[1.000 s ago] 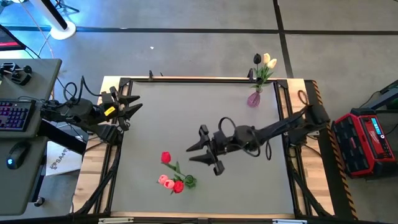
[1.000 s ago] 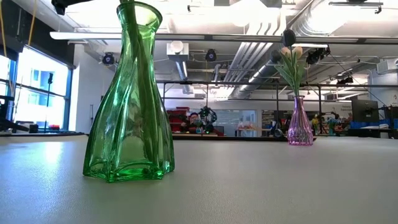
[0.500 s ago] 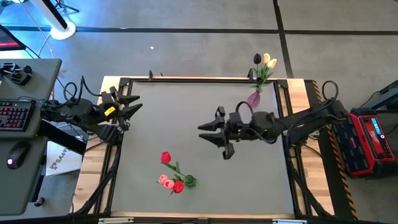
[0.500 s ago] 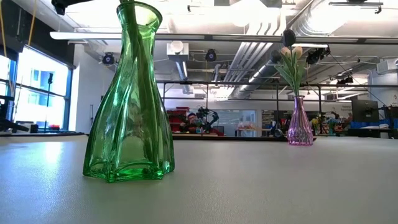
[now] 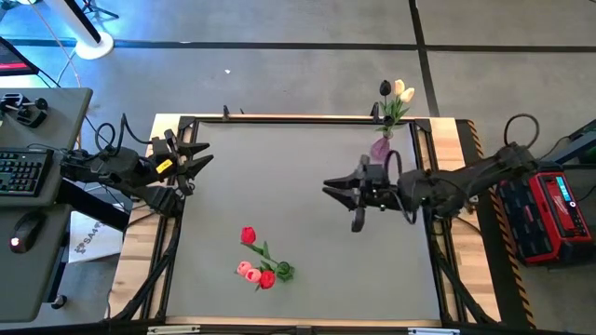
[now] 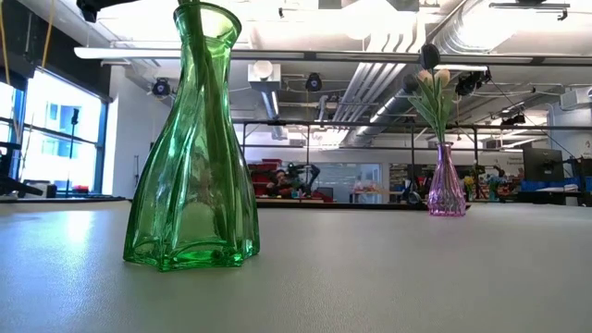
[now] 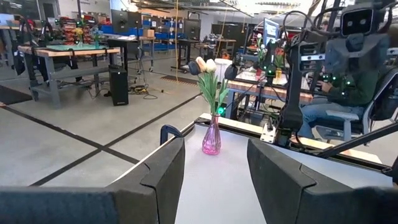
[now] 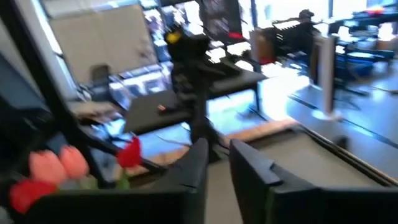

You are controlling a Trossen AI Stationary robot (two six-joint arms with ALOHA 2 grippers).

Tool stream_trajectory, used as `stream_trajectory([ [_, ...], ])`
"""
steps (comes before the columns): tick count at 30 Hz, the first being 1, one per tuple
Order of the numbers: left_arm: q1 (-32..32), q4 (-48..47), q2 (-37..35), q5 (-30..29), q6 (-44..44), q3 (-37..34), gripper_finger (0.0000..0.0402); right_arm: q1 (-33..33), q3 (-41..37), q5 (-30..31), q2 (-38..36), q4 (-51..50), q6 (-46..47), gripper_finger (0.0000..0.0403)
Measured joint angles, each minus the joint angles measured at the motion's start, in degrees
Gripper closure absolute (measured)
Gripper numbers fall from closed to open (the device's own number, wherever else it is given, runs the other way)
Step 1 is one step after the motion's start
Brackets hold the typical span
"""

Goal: Sort flowers into vase by color
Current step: Return to Home Position

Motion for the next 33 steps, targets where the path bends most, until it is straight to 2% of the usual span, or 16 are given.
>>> stream_trajectory([
  [5, 0.00, 0.00, 0.01, 0.00, 0.01, 0.00, 0.0238, 4.13, 0.00, 8.69, -4.34, -10.24, -0.17, 0.0396],
  [10, 0.00, 0.00, 0.01, 0.00, 0.01, 0.00, 0.0238, 6.70, 0.00, 11.74, -7.93, -25.69, 1.93, 0.0381],
  [15, -0.02, -0.01, 0.01, 0.00, -0.01, 0.00, 0.0238, 7.55, 0.00, 11.28, -9.71, -36.25, 15.20, 0.0382],
  [17, -0.01, -0.01, 0.01, 0.00, 0.00, 0.00, 0.0238, 7.54, 0.00, 11.25, -9.68, -36.38, 16.45, 0.0384],
  [23, -0.02, 0.17, 0.01, 0.00, -0.01, 0.00, 0.0238, 7.99, 0.00, 11.72, -9.48, -33.91, 10.15, 0.0392],
  [33, 0.00, 2.08, 0.07, 0.02, -2.11, 0.00, 0.0238, 7.94, 0.00, 12.77, -9.73, -30.98, 6.13, 0.0401],
])
